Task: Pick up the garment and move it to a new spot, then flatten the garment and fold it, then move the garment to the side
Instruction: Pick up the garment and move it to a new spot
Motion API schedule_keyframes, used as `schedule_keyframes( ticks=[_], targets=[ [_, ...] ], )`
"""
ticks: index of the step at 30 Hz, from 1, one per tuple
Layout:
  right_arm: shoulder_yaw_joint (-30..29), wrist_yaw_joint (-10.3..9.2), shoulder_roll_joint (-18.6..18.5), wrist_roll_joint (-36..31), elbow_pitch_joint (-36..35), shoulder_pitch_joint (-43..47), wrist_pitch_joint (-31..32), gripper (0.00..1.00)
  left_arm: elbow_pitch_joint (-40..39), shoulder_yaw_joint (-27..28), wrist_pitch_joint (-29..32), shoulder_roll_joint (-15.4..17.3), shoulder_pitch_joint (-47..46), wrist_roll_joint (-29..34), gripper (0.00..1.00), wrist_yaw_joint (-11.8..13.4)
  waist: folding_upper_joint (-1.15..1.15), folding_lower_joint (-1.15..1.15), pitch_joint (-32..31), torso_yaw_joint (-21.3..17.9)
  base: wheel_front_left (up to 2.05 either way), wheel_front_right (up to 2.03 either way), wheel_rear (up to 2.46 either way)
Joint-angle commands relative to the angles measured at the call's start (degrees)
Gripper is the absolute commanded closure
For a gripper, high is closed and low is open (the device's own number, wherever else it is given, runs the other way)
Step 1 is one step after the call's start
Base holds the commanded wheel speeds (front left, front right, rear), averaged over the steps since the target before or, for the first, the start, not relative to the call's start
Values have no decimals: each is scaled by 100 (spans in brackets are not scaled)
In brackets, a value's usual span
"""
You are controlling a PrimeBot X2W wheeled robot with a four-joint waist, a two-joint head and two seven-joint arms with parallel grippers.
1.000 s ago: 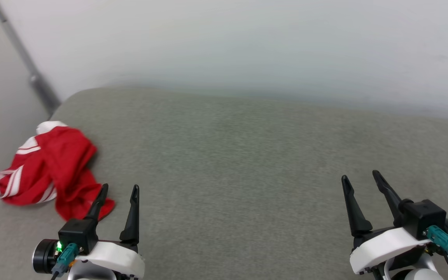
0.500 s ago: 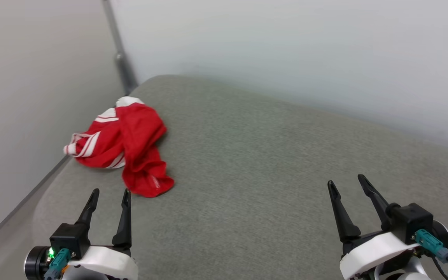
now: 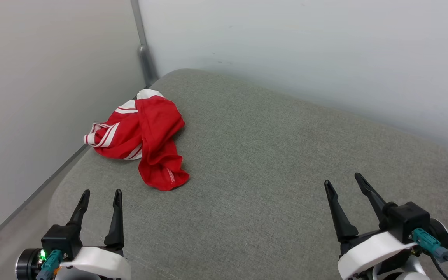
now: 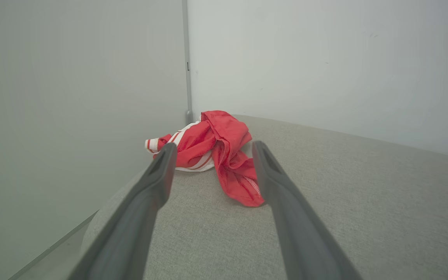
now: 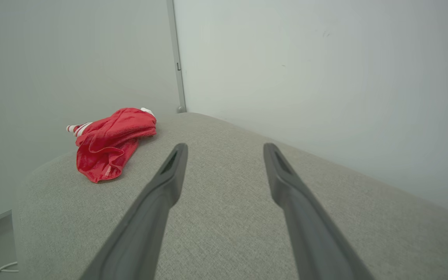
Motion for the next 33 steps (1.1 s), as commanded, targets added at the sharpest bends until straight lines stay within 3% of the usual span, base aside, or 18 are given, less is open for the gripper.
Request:
schedule_keyframes(
  ticks=[1, 10, 22, 28, 33],
  targets=[
    [4, -2, 7, -7, -21, 5, 4, 0, -17, 8, -14, 6, -69, 43, 0, -4, 0, 0, 22, -19, 0, 0, 0],
    [8, -2, 6, -227, -316, -254, 247, 0, 428, 69, 262, 276, -1091, -331, 0, -12, 0, 0, 631, -378, 0, 0, 0],
    [-29, -2, 4, -467, -710, -840, 414, 0, 1656, 24, 2237, 1432, -3221, -1447, 0, -20, 0, 0, 1903, -1253, 0, 0, 0],
    [-18, -2, 4, -525, -738, -1089, 378, 0, 2736, -10, 3262, 1967, -3815, -1986, 0, -15, 0, 0, 2484, -1603, 0, 0, 0],
    [-36, -1, 6, -493, -697, -1233, 314, 0, 3531, -62, 3831, 2210, -4144, -2320, 0, -16, 0, 0, 2832, -1749, 0, 0, 0]
  ],
)
